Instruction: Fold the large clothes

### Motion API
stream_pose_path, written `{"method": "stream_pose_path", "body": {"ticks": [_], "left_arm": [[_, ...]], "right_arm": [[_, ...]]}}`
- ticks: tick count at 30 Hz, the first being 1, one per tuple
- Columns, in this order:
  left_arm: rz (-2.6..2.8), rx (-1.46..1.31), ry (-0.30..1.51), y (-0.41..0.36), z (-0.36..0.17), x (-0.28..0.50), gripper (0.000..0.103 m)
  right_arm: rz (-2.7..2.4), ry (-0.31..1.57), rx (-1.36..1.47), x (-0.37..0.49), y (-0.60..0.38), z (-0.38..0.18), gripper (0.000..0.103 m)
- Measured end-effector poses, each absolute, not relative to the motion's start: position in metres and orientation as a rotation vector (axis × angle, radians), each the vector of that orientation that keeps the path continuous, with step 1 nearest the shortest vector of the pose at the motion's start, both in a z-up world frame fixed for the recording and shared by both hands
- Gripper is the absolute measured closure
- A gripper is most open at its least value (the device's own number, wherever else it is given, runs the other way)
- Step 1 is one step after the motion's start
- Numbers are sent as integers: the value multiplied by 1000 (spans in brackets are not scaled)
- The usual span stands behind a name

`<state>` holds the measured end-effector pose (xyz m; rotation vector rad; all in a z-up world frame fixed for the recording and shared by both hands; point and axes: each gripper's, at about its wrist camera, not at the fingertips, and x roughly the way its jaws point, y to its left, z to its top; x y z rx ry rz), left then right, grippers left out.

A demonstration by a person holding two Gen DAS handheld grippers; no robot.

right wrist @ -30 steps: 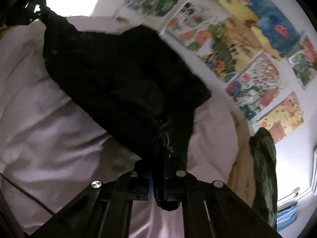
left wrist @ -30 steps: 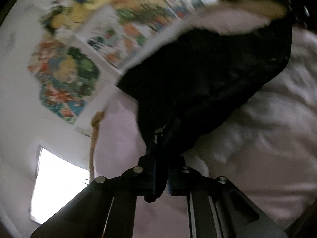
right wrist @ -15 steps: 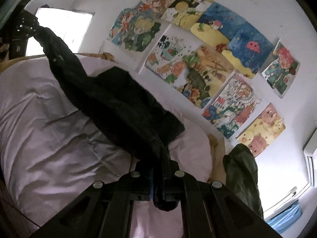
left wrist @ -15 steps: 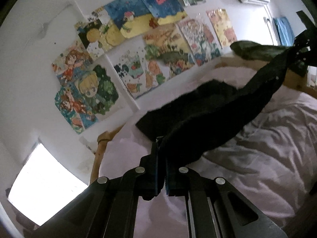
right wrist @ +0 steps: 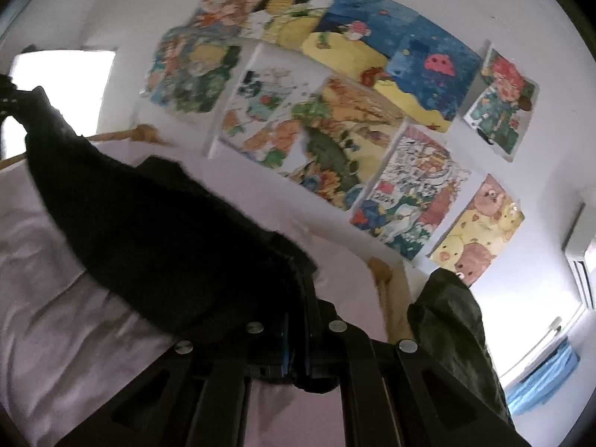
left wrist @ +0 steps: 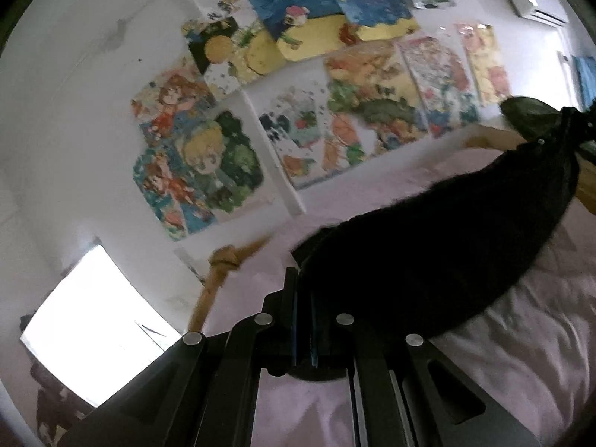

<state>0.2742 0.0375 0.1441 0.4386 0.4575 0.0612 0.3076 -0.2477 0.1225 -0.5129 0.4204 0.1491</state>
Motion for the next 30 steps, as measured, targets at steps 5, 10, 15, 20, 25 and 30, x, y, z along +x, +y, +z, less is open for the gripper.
{"method": "stream_pose_path", "body": {"ticks": [5, 10, 15, 20, 25, 30], "left_arm": [[139, 474, 432, 32, 158, 330, 99], [203, 435, 451, 44, 158, 397, 99], [254, 410, 480, 54, 146, 459, 99], [261, 390, 538, 63, 121, 522, 99], [240, 407, 596, 64, 89, 566, 99], [218, 428, 652, 65, 57, 597, 99]], "right_arm": [[79, 399, -476, 360, -244, 133, 97], [29, 388, -476, 423, -233, 136, 97], [8, 414, -444, 494, -222, 125, 97], [3, 472, -396, 546, -221, 100, 97], [-14, 554, -406, 583, -222, 64, 97], [-22, 615, -400, 608, -223, 31, 96]]}}
